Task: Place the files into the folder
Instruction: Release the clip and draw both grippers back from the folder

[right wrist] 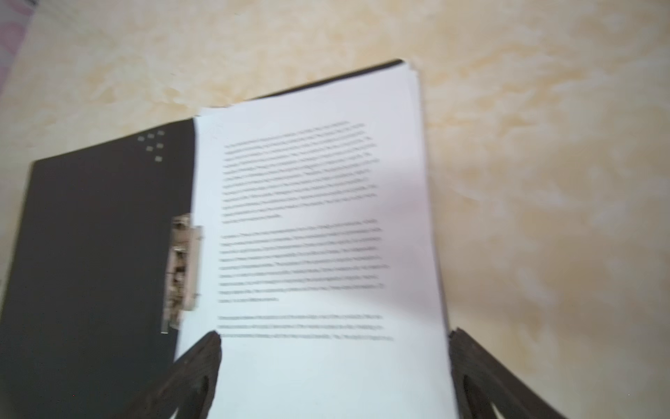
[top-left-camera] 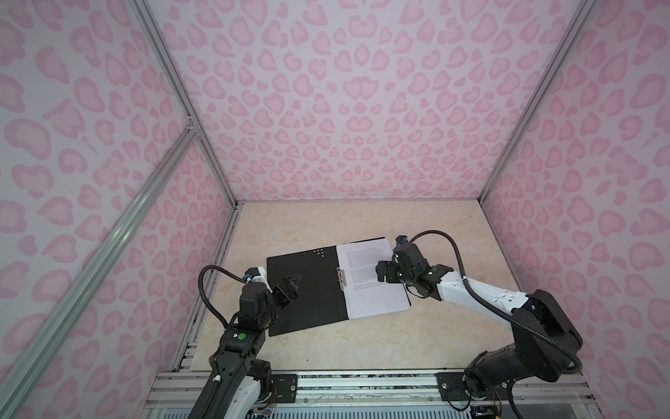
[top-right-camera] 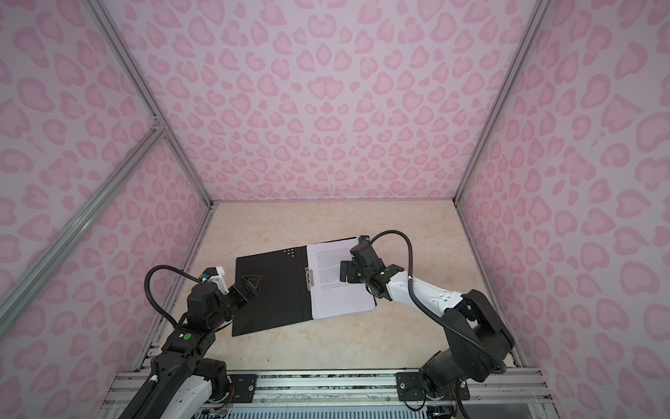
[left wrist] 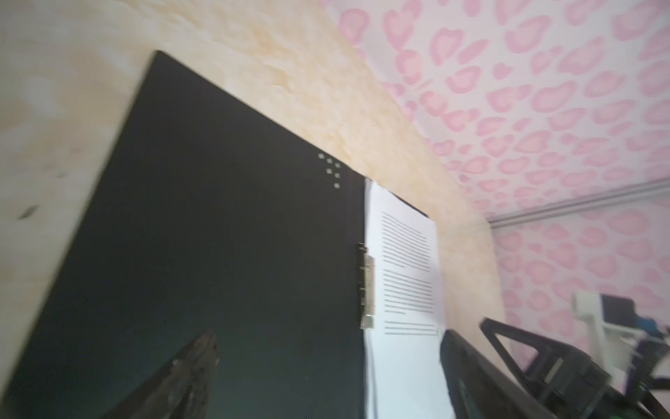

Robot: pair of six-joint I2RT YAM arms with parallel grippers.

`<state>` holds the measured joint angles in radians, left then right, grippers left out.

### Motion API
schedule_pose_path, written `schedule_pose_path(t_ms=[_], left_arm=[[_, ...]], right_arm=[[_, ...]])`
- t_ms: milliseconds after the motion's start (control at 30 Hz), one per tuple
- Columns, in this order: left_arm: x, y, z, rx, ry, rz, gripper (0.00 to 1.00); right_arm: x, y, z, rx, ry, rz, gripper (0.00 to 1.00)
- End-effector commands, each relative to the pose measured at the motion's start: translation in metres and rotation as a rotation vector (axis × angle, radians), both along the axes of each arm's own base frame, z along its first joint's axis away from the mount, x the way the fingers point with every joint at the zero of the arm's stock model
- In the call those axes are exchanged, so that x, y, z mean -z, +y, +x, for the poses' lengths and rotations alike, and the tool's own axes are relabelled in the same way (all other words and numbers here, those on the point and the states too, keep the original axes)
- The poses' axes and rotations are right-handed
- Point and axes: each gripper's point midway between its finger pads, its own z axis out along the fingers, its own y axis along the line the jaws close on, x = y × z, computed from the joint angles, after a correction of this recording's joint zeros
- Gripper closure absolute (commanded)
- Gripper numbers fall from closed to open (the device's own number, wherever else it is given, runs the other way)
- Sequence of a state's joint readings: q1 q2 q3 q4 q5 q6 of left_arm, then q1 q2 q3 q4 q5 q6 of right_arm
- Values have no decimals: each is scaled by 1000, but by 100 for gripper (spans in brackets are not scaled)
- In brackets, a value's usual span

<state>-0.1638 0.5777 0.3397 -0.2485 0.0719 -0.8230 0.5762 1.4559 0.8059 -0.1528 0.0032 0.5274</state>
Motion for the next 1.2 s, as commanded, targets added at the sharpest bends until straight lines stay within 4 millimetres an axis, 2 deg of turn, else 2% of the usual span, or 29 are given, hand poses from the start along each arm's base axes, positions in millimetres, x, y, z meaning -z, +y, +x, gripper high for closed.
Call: schedule_pose_path(t_ms=[0,200,367,567,767,900,1033,1167], left_arm=[[41,37,-29,-150,196,137,3],[71,47,-25,-181,314,144,3],[81,43,-18,-140,339,113,3],[92,40,-16,-122,392,49,3],[99,23,-11,-64,428,-67,3],[89,6,1,5,386,-164,3],[56,-27,23,148,278,-340,3],[21,-41,38,225,188,-422,3]], right_arm=[[15,-21,-9,-26,29,19,3],[36,-50,-5,50,116,97,4],[49,-54,-5,67,132,147,7],[62,-48,-7,51,177,183,9],[78,-33,-8,12,232,239,11],[87,-19,-10,-30,279,293,13],[85,-18,-10,-34,275,298,14],[84,-17,-11,-36,274,303,15]])
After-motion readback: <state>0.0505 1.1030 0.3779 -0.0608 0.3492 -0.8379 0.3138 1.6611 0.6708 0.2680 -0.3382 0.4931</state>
